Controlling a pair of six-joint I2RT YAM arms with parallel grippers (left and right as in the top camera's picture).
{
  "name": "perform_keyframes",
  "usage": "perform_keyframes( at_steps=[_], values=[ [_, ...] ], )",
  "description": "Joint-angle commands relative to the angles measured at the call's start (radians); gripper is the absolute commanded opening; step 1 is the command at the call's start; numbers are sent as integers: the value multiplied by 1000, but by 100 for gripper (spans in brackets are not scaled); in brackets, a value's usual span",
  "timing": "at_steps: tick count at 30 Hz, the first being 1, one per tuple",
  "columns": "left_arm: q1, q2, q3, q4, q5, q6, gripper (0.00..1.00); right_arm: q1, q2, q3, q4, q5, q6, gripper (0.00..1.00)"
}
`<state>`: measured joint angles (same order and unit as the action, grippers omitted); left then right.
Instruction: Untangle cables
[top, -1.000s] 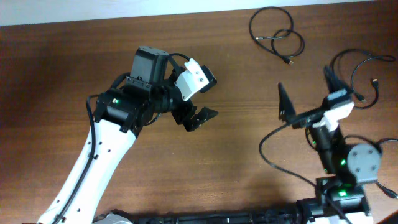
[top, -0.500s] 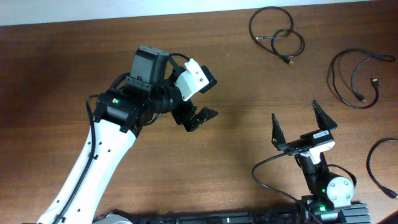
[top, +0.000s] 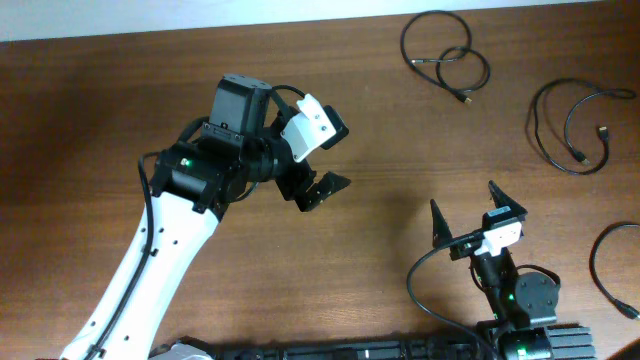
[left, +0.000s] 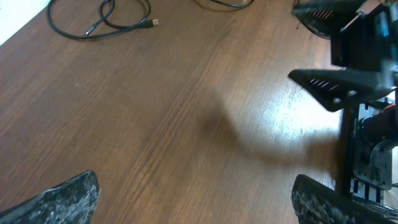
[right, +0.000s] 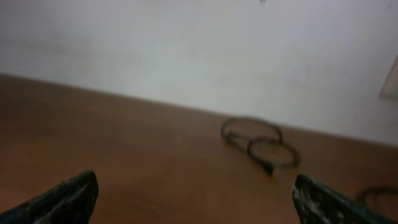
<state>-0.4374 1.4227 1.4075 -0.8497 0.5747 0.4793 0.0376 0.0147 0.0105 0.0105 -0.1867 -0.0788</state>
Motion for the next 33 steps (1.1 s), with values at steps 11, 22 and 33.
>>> perform_keyframes(
  at_steps=[11,22,33],
  values=[
    [2,-15,17,-1,3,9,99,-5,-11,-5,-83,106,4,99],
    [2,-15,17,-1,3,9,99,-5,-11,-5,-90,183,8,99],
    [2,-15,17,-1,3,9,99,-5,-11,-5,-90,183,8,99]
  ],
)
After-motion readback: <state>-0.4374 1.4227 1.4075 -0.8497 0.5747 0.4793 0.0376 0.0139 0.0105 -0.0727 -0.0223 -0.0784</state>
